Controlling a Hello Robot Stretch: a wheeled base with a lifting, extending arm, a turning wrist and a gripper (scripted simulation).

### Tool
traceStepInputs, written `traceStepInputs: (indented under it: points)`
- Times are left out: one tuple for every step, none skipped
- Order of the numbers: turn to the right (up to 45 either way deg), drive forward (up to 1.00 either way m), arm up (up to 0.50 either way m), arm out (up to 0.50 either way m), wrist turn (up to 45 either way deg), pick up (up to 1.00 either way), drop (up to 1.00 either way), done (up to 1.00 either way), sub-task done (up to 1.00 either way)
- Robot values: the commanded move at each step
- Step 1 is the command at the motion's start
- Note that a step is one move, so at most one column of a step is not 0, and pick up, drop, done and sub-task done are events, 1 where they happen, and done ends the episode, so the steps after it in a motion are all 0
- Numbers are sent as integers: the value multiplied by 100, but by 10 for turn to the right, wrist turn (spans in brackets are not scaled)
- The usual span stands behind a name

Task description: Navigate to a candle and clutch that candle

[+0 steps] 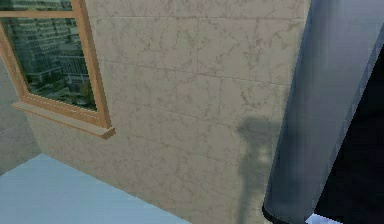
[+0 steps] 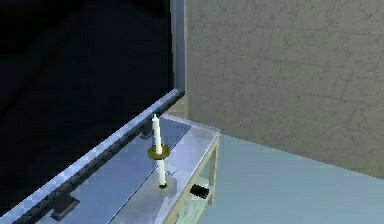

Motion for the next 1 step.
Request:
traceStepInputs:
  points:
    - [0, 0, 0, 24, 0, 0, 0, 0, 0]
